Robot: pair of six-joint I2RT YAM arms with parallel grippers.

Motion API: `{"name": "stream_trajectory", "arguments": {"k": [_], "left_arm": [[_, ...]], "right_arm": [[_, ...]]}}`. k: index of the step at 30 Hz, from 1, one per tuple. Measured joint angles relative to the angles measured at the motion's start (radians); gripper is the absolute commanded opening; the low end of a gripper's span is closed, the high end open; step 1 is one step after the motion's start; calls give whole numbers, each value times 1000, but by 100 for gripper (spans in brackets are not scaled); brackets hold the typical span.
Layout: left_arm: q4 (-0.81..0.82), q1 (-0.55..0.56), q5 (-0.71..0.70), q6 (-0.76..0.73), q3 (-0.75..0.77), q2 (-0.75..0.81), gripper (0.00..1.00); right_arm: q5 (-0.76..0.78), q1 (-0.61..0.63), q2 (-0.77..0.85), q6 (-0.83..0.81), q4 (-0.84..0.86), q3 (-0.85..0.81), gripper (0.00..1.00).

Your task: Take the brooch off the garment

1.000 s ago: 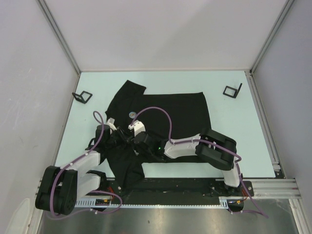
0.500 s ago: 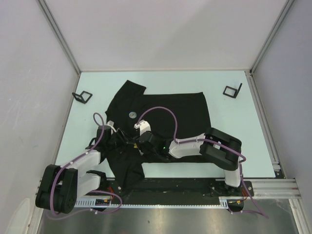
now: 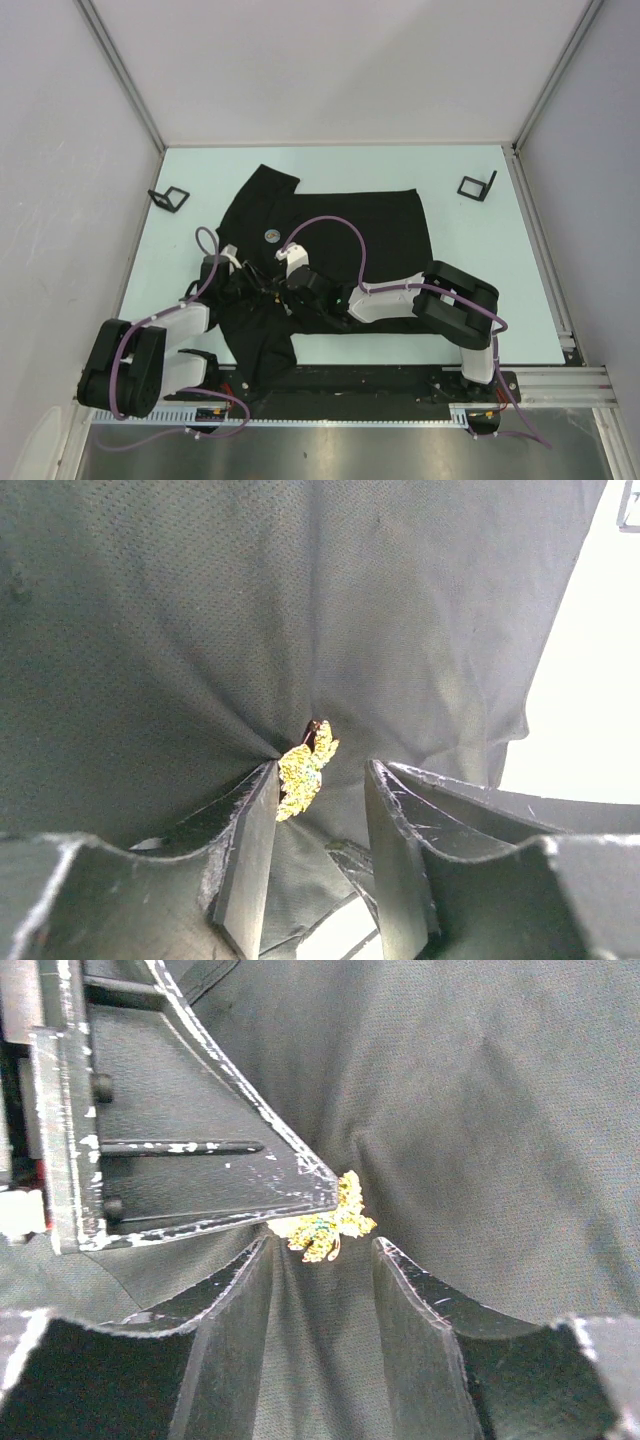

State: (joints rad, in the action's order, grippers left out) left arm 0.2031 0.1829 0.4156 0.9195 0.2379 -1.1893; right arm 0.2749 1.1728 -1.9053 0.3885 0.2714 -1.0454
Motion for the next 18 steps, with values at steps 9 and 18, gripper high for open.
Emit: {"name": "stream_trajectory", "arguments": {"k": [9, 18], "left_arm": [[33, 0, 30, 5, 0, -34, 21], [-8, 0, 32, 5, 0, -20, 12]], "right_arm": [[5, 10, -3, -33, 21, 0, 51], [11, 24, -41, -82, 64, 0, 53]]}}
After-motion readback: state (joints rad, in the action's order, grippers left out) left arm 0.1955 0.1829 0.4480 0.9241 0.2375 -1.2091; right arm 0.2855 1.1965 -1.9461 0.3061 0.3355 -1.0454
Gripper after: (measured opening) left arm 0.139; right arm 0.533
